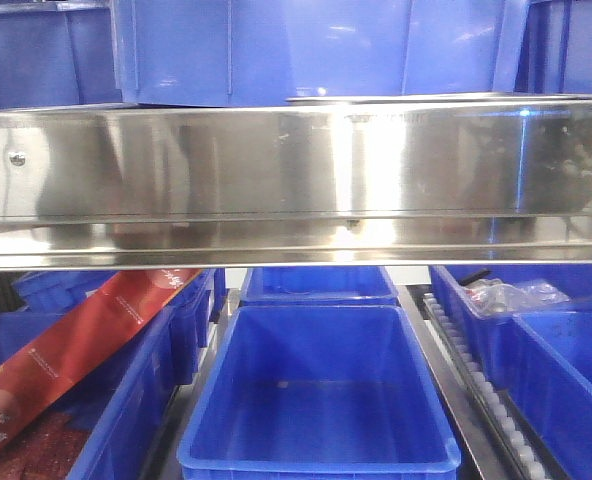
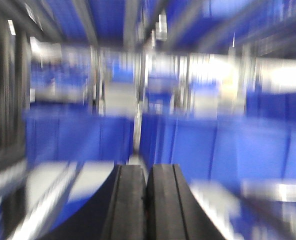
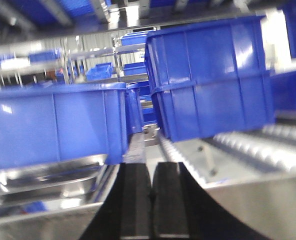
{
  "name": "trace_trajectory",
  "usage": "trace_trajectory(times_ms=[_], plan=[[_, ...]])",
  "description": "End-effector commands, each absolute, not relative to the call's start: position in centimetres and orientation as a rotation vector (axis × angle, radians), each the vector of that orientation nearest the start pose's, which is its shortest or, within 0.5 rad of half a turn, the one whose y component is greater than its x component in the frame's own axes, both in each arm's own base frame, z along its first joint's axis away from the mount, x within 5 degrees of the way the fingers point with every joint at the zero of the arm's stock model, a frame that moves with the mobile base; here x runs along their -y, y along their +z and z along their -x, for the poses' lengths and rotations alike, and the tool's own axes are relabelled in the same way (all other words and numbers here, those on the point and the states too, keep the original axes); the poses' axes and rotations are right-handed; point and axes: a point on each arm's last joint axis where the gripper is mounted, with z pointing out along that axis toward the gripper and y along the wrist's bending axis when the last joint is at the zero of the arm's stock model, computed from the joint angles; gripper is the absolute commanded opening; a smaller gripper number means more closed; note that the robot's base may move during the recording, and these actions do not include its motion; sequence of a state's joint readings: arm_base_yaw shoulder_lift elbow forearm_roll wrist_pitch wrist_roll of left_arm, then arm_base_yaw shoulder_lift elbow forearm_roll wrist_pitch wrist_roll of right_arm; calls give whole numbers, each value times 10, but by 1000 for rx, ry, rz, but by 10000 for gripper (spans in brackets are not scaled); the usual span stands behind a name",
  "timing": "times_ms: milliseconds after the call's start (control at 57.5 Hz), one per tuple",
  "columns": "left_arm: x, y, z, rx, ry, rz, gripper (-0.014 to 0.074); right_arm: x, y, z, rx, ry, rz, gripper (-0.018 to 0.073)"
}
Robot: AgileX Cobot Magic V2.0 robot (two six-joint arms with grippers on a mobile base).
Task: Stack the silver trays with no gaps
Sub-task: 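Reach both grippers down toward the rims of the silver tray, then close both grippers on opposite rims of the silver tray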
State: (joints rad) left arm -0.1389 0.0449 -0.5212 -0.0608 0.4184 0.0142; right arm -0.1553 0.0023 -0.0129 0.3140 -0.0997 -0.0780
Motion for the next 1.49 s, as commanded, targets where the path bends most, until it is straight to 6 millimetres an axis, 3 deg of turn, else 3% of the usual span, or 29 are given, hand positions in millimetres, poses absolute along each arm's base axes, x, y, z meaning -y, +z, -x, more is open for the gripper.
trace_trajectory(times_ms=[0,209,417,539,765,938,1060,1286,1477], plan=[[2,350,-8,-1584,-105,-127,-17,7,248,-48,-1348,148,-329,-78],[2,389,-22,-1734,-68,-146,-17,-9,305,-24,-1484,183,-191,-78],[-6,413,-64,-1821,176,-187,-17,-10,363,-22,-1694,83,-101,-78],[7,424,-87,-1857,0,-159,-17,-9,390,-37,-1861,87,-85,-78],[38,423,-141,-2002,-398,-84,-17,-6,429,-99,-2078,199,-89,-78],[72,420,-185,-2096,-591,-182,-17,0,437,-150,-2165,242,-106,-78],[112,423,-211,-2129,-622,-357,-17,3,429,-189,-2254,258,-94,-78],[193,419,-258,-2198,-446,-491,-18,-7,406,-247,-2386,281,-16,-76],[242,402,-293,-2265,-387,-522,-18,-18,393,-285,-2402,203,72,-76]])
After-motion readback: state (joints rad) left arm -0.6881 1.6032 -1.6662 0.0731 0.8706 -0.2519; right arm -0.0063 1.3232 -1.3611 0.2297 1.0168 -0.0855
